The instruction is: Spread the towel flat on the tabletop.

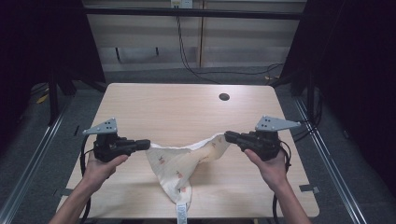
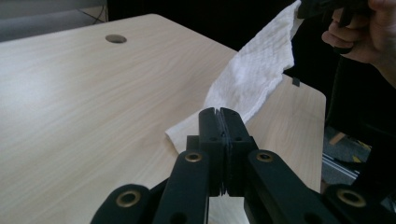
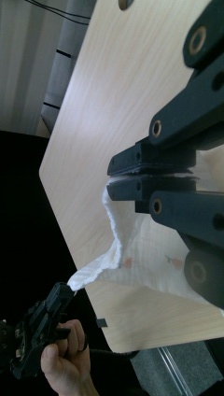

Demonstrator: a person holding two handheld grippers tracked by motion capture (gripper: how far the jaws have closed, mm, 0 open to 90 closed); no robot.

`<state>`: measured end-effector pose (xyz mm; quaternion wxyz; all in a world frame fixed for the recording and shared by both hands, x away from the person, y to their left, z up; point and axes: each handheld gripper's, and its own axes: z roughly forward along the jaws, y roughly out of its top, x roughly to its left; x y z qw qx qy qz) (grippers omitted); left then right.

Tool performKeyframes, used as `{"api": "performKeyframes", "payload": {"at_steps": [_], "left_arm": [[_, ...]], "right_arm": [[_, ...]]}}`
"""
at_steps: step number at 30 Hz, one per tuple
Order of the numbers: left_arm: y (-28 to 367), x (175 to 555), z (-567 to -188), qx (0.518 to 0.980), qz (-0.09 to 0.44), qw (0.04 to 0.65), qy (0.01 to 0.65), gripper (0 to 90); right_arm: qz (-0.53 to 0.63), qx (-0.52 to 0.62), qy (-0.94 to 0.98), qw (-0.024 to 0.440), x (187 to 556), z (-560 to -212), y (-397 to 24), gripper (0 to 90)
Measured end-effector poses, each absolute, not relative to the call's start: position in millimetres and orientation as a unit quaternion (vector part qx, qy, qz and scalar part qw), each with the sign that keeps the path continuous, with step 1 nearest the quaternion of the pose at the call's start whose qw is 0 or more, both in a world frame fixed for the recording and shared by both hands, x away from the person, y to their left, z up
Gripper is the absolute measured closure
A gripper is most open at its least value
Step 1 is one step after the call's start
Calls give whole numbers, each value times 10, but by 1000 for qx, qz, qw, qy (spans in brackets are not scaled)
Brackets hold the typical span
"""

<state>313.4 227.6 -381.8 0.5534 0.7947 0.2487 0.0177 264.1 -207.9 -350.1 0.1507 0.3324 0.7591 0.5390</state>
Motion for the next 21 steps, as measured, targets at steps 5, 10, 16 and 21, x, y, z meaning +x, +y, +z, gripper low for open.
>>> {"api": "performKeyframes", "payload": {"at_steps": [5,10,16,21], "left_arm": [[2287,3119,-3718,796,34,555,240,890],[2367,3110,-3552,788,53,564,241,890],[2417,3083,-3368,784,70,572,230,890],[2448,3023,-3194,777,84,583,224,891]], "right_arm": [[546,332,752,161,2678,-3376,-2110,875],[553,316,750,175,2653,-3169,-2081,875],[558,309,746,191,2642,-2955,-2100,875],[562,296,746,197,2562,-2836,-2066,875]]}}
